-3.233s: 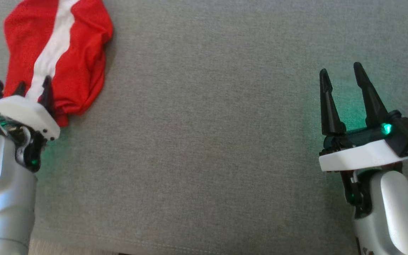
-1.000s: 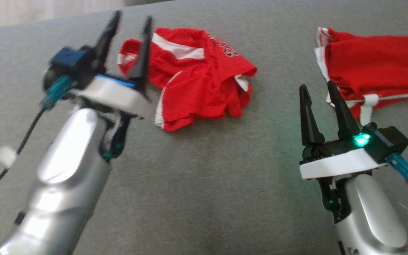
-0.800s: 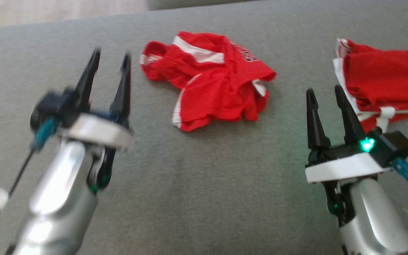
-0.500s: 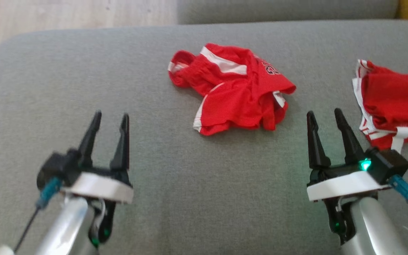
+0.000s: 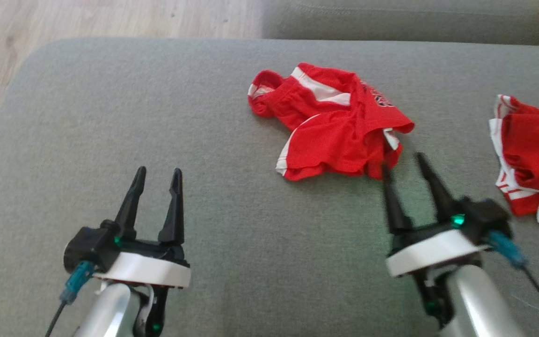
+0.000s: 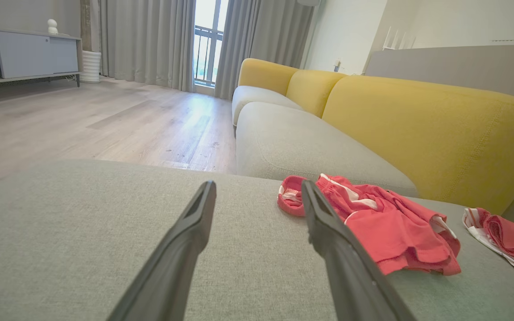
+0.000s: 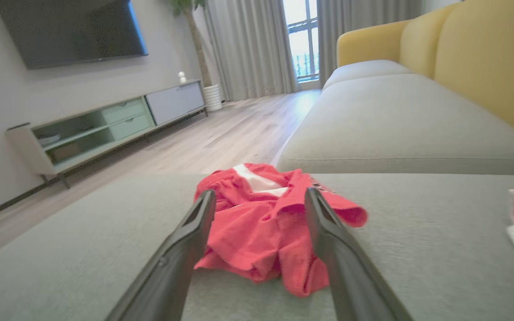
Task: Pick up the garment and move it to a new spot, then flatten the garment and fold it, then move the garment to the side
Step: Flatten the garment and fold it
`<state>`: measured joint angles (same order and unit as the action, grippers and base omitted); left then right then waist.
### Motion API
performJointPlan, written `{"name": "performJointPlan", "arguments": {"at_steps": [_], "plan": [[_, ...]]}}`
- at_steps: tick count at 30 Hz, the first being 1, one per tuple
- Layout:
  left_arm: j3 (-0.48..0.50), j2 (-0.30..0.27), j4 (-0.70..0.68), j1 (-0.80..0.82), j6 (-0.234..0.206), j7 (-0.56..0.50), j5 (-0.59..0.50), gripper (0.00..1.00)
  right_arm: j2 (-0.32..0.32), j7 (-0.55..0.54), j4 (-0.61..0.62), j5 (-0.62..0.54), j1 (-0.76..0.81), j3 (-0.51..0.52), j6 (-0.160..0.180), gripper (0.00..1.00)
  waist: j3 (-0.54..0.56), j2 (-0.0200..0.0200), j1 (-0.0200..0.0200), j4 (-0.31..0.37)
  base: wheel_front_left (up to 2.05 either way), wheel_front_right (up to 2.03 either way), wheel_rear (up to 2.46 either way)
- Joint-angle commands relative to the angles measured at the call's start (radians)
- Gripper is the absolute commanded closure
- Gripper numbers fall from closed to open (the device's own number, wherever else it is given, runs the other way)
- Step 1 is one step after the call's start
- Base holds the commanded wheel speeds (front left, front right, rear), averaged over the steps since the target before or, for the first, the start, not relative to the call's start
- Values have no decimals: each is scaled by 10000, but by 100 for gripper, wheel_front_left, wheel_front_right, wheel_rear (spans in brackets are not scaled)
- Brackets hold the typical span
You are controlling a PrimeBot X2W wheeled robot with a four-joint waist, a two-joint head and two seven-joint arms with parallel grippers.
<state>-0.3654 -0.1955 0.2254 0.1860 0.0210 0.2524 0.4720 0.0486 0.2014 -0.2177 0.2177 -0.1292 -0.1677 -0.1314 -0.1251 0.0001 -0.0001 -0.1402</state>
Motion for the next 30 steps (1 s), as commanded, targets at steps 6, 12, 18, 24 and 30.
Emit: {"name": "performJointPlan", "arguments": {"at_steps": [6,12,18,24,30], "plan": [[461,440,46,587,350,92,-307,0,16,-1229,-86,-1012,-1426,-2052,7,0,-544,-1,1,-705,0,0,0],[353,942,407,822,653,92,-486,0,30,-2026,-1692,-1866,-2725,-2946,7,0,-853,-1,1,-1503,0,0,0],[359,1235,635,924,831,93,-561,0,132,-2599,-3500,-2963,-3647,-2688,7,0,-1043,-1,1,-2098,0,0,0],[513,1374,550,933,944,93,-611,0,91,-2867,-4683,-3888,-4117,-2056,7,0,-1203,-1,1,-2397,0,0,0],[551,1428,609,916,1007,93,-647,0,34,-3076,-5536,-3904,-4270,-2129,7,100,-1259,-1,1,-2454,0,0,0]]}}
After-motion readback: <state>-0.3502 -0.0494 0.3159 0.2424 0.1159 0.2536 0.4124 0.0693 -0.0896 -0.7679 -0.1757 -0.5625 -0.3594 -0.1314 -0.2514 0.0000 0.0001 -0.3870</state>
